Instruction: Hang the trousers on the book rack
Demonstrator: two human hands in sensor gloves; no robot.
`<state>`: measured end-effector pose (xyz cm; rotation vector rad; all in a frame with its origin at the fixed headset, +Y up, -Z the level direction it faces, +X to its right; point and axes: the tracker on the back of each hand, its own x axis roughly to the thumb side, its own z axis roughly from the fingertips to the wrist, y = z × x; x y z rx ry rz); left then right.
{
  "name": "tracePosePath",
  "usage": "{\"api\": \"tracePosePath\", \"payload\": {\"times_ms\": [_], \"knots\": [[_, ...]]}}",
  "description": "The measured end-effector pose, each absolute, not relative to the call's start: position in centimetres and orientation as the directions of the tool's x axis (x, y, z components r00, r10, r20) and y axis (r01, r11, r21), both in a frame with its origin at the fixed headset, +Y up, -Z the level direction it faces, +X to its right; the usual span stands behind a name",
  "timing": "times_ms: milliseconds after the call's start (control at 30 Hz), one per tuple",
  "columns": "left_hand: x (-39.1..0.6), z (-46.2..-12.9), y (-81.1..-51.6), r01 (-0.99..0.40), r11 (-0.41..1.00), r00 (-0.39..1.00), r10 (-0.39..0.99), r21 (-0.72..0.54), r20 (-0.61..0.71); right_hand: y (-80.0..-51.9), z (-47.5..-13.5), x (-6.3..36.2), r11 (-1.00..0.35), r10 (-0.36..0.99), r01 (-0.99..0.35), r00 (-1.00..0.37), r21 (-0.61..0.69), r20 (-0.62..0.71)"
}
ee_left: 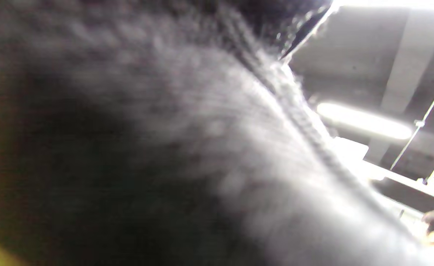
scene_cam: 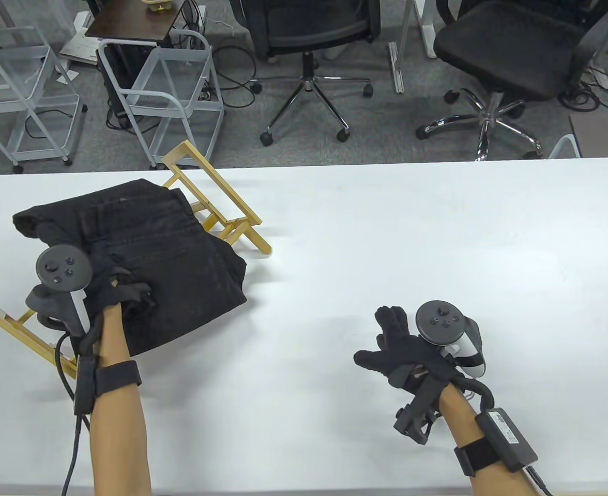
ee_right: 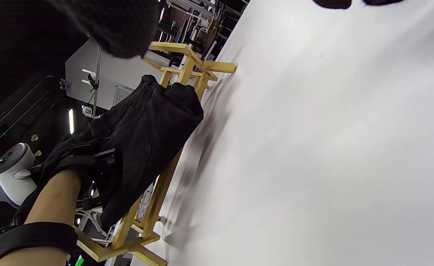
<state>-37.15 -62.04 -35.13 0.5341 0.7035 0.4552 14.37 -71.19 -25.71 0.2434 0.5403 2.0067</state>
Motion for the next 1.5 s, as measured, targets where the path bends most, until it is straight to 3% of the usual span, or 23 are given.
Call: {"api": "tracePosePath", "payload": {"times_ms": [133, 333, 633, 900, 1333, 1500], "knots": [[-36.9, -35.5, -62.3, -0.107, 0.876, 0.697, 0.404, 0.470, -0.592, -71.2, -25.8, 14.1, -0.417, 0.868, -0.775, -0.495, 0.475, -0.045], [-35.7, -35.1, -61.5, -0.170, 0.875, 0.741, 0.417, 0.453, -0.527, -71.1, -25.6, 14.0, -0.432, 0.864, -0.768, -0.503, 0.474, -0.027], [-32.2, -32.4, -59.3, -0.395, 0.799, 0.812, 0.534, 0.453, -0.234, -70.5, -25.2, 13.4, -0.488, 0.853, -0.756, -0.519, 0.435, 0.054], [-26.8, -29.3, -59.1, -0.487, 0.774, 0.855, 0.517, 0.406, 0.040, -69.3, -24.7, 12.3, -0.580, 0.812, -0.738, -0.559, 0.344, 0.169], [-16.2, -23.7, -62.3, -0.426, 0.872, 0.867, 0.317, 0.241, 0.384, -67.4, -23.4, 11.3, -0.701, 0.702, -0.688, -0.620, 0.186, 0.351], [-13.6, -23.4, -64.9, -0.431, 0.894, 0.827, 0.335, 0.125, 0.452, -67.1, -22.9, 10.8, -0.754, 0.635, -0.642, -0.661, 0.136, 0.400]]}}
